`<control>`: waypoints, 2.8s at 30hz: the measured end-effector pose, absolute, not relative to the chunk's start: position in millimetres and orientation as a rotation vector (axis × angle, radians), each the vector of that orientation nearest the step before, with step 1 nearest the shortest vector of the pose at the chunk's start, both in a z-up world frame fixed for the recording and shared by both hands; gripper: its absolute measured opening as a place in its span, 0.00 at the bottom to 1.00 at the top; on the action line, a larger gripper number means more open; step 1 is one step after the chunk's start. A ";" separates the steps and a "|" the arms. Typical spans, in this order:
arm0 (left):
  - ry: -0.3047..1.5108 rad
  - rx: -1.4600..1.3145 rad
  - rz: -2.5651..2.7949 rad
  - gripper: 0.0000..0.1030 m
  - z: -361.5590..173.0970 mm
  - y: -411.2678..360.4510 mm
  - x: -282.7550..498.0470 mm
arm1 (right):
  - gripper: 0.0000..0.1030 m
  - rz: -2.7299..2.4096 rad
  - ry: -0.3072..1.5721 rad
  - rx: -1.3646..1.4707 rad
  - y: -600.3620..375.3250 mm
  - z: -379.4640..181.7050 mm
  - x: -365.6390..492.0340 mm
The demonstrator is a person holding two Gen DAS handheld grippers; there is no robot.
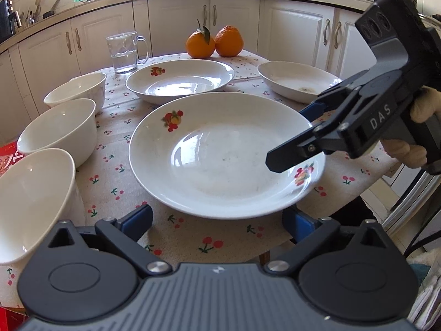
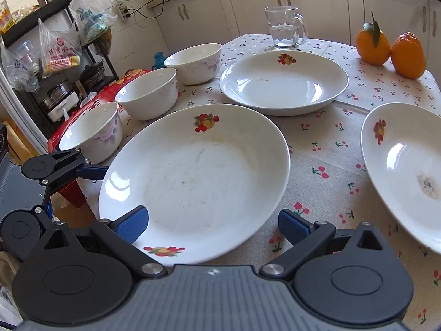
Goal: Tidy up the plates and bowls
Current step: 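Reach the right gripper to the large flower plate and grasp its rim, then lift the flower plate with the right gripper and carry it toward the stained plate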
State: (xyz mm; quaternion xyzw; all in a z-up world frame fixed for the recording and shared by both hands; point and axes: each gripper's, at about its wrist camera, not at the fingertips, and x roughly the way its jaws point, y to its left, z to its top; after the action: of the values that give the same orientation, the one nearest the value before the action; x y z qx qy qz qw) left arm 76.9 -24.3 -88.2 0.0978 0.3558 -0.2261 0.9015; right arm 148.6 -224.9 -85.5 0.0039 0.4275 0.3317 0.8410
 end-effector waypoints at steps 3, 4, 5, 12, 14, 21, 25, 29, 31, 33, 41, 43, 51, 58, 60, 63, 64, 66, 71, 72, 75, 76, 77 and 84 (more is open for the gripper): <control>0.730 0.213 -0.466 0.95 -87.6 -26.2 77.0 | 0.99 0.730 0.910 -0.012 -222.1 -85.3 159.3; 0.729 0.215 -0.466 0.93 -87.4 -26.6 76.4 | 0.99 0.737 0.912 -0.017 -221.4 -85.2 162.7; 0.730 0.214 -0.468 0.93 -87.2 -26.9 76.7 | 0.99 0.743 0.916 -0.023 -220.4 -85.3 167.3; 0.728 0.221 -0.477 0.92 -86.3 -29.3 77.4 | 0.92 0.787 0.951 -0.032 -216.9 -82.8 193.4; 0.729 0.219 -0.478 0.92 -86.4 -29.4 77.6 | 0.90 0.802 0.968 -0.024 -216.8 -82.4 201.4; 0.728 0.220 -0.485 0.92 -86.0 -30.3 78.2 | 0.78 0.826 1.010 -0.052 -214.0 -78.7 223.7; 0.730 0.224 -0.484 0.92 -85.7 -31.7 79.6 | 0.76 0.838 1.038 -0.057 -212.7 -76.7 232.0; 0.730 0.225 -0.481 0.92 -85.7 -32.2 79.3 | 0.74 0.848 1.059 -0.082 -208.3 -75.8 240.5; 0.730 0.224 -0.481 0.92 -85.6 -32.1 79.1 | 0.74 0.856 1.064 -0.103 -205.3 -75.3 243.7; 0.731 0.224 -0.480 0.92 -85.6 -32.2 79.6 | 0.74 0.871 1.073 -0.110 -202.3 -75.2 247.1; 0.736 0.222 -0.486 0.92 -85.8 -31.8 81.1 | 0.74 0.894 1.103 -0.079 -204.3 -75.2 253.5; 0.737 0.223 -0.487 0.92 -85.7 -31.9 81.6 | 0.74 0.893 1.106 -0.080 -204.0 -75.0 253.5; 0.749 0.234 -0.496 0.91 -83.7 -31.7 82.9 | 0.74 0.886 1.109 -0.090 -202.8 -74.6 251.6; 0.748 0.243 -0.516 0.91 -79.8 -30.8 81.5 | 0.74 0.874 1.117 -0.089 -204.4 -73.5 247.7; 0.749 0.247 -0.521 0.91 -78.3 -31.2 81.9 | 0.74 0.870 1.117 -0.088 -205.5 -72.8 246.4; 0.750 0.261 -0.529 0.91 -76.6 -32.1 82.3 | 0.74 0.868 1.111 -0.073 -208.8 -69.9 245.3; 0.751 0.266 -0.533 0.91 -75.9 -32.6 82.7 | 0.74 0.867 1.108 -0.069 -210.0 -68.8 244.6; 0.751 0.270 -0.542 0.91 -74.0 -33.9 83.8 | 0.74 0.863 1.101 -0.069 -212.1 -66.0 242.7; 0.753 0.277 -0.564 0.91 -68.6 -37.8 87.6 | 0.74 0.848 1.083 -0.062 -220.2 -58.8 239.5; 0.751 0.279 -0.568 0.90 -67.5 -39.1 89.0 | 0.74 0.845 1.080 -0.057 -222.4 -57.3 239.1; 0.748 0.286 -0.584 0.90 -63.7 -43.4 94.1 | 0.74 0.832 1.063 -0.049 -229.5 -52.3 237.6; 0.747 0.290 -0.589 0.90 -62.5 -45.2 95.6 | 0.74 0.827 1.056 -0.046 -232.7 -50.8 237.2; 0.745 0.295 -0.594 0.90 -61.2 -47.4 97.3 | 0.74 0.822 1.052 -0.040 -236.0 -49.8 237.3; 0.734 0.331 -0.640 0.90 -51.8 -65.8 111.7 | 0.74 0.782 1.021 -0.008 -262.3 -41.3 237.2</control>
State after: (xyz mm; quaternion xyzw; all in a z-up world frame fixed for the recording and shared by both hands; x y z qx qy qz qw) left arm 111.7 -65.8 -51.8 0.1584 0.3512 -0.3062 0.8706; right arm 237.2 -262.3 -41.3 -0.0035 0.4760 0.3647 0.8002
